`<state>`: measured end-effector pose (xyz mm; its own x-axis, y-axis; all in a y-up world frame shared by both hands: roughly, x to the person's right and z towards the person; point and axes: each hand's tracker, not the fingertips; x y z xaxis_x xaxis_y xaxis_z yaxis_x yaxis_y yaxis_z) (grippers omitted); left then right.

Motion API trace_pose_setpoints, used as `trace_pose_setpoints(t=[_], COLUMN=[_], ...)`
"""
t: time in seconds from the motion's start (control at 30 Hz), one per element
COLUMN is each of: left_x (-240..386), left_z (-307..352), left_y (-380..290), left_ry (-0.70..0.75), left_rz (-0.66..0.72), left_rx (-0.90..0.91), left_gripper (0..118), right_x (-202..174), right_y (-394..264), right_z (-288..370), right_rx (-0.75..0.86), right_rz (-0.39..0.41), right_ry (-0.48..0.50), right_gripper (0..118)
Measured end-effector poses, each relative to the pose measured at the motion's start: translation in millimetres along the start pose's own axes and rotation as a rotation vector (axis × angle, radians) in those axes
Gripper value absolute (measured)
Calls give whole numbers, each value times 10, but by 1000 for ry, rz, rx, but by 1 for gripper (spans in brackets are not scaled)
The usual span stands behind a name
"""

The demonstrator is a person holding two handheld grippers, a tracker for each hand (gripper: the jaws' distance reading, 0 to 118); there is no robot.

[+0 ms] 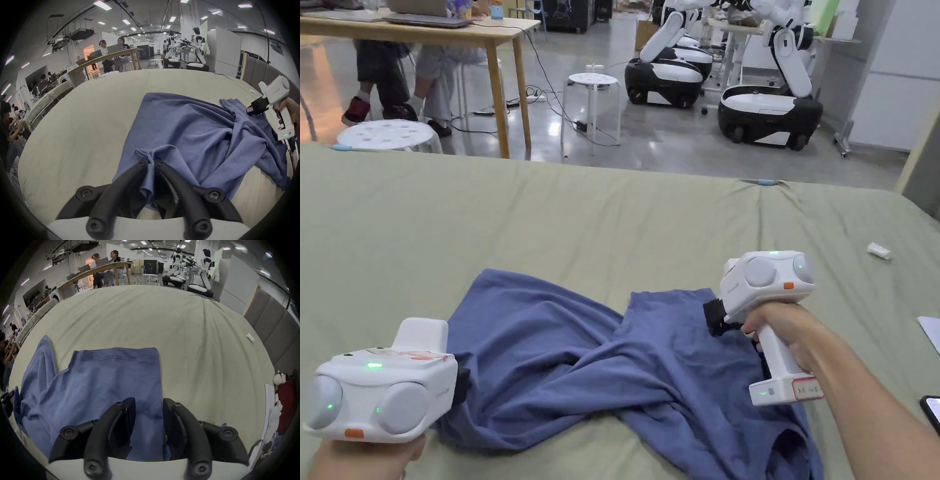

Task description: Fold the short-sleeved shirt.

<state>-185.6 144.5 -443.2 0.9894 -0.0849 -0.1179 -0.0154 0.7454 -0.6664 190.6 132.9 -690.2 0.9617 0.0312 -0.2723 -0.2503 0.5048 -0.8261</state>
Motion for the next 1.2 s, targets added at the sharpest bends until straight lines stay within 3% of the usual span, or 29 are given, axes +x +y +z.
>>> trace_pose_setpoints(t=[0.07,0.13,0.17,0.2,0.23,0.37,0.53,0.67,0.83,0.97,1.1,1.2], left_x=[23,22,20,17,8,-8,-64,-81,-105,-93,-62,-31], left_z=[21,12,20,31,25,70,160,313,520,713,863,947], left_y=[-3,-3,-4,-7,-12,-40,23,189,609,1264,1987,2501], left_ry=[4,8,8,7,8,13,13,5,-5,28,60,124], left_rz=[-14,-18,-16,-10,-5,-10,10,5,9,-4,-7,-37], left_rx=[4,6,6,7,6,2,14,49,112,222,300,356], left_gripper=[3,3,3,3,3,3,3,3,3,3,3,3], right_x=[-48,-119,-146,-148,-157,-257,-290,-374,-432,-579,-545,-478], right_y=[-27,-68,-78,-73,-70,-126,-127,-20,187,434,657,884], right_z=[15,-13,-7,-8,3,189,672,1164,1808,2221,2545,2747], right_rx=[-61,-88,-60,-64,-58,62,218,300,457,566,639,693], right_rz=[21,91,94,75,62,100,65,122,79,149,112,114], right_ry=[37,20,-4,5,-1,-47,-5,-44,-21,-173,-225,-315], right_gripper=[37,35,28,11,2,2,2,2,2,2,2,2])
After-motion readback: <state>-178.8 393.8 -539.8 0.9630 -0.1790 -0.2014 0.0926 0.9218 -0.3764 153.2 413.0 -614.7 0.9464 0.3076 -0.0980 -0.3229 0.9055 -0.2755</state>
